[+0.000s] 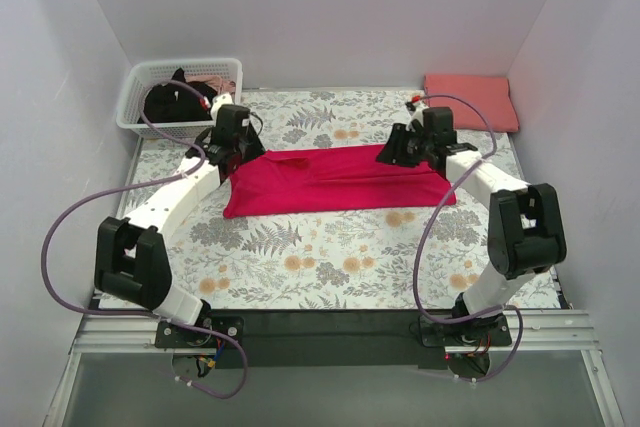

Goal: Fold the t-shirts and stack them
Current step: Fold the tshirt

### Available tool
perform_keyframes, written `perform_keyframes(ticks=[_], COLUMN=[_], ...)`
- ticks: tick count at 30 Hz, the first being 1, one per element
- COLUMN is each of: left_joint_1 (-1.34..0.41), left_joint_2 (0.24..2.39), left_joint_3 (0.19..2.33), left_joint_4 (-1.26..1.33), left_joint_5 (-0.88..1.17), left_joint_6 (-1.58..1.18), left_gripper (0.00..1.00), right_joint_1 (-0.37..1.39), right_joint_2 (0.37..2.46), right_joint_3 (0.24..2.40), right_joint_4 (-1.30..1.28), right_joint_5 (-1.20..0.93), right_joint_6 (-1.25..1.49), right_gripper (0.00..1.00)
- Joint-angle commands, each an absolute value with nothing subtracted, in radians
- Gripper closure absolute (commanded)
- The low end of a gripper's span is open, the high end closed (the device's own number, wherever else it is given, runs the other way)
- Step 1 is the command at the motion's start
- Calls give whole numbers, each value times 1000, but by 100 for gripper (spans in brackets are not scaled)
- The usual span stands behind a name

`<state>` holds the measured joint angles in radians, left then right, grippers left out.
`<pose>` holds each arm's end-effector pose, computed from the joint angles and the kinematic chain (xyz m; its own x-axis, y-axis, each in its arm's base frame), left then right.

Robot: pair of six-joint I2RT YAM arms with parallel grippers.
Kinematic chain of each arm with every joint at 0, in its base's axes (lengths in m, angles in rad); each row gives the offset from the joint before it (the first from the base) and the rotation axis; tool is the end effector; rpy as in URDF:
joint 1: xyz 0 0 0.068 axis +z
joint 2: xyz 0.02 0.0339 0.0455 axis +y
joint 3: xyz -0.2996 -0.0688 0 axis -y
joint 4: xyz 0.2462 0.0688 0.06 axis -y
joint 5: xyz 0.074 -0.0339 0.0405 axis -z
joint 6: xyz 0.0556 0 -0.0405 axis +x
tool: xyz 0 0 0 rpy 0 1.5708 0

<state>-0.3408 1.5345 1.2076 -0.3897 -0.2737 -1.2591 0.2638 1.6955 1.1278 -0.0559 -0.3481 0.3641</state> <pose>0.3422 -0.1054 0.3069 -0.3133 -0.8612 -0.4002 -0.5494 0.5081 -0.6633 0.3808 0.1225 0.2552 -0.7093 0.1552 -0.6876 -0.2781 0.8348 0.4752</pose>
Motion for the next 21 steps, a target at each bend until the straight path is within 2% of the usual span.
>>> perform_keyframes(ticks=[1, 2, 7, 13, 21], left_joint_1=[-334, -333, -287, -256, -229], left_joint_2=[1519, 1519, 1537, 1612, 1683], left_joint_3=[1089, 1056, 986, 967, 893], left_joint_4=[-489, -505, -500, -526, -609], left_joint_5=[-255, -268, -294, -305, -314], left_joint_6=[-1336, -1339, -1327, -1342, -1382], left_gripper=[65, 71, 79, 81, 82], right_joint_1=[195, 158, 52, -90, -230], right_joint_2=[1635, 1628, 1592, 1655, 1707], right_joint_3=[999, 980, 896, 862, 704], right_joint_4=[-81, -83, -77, -58, -32], right_joint_5=[-324, -322, -299, -304, -327], right_joint_6=[322, 321, 325, 348, 442], right_gripper=[55, 56, 58, 59, 60])
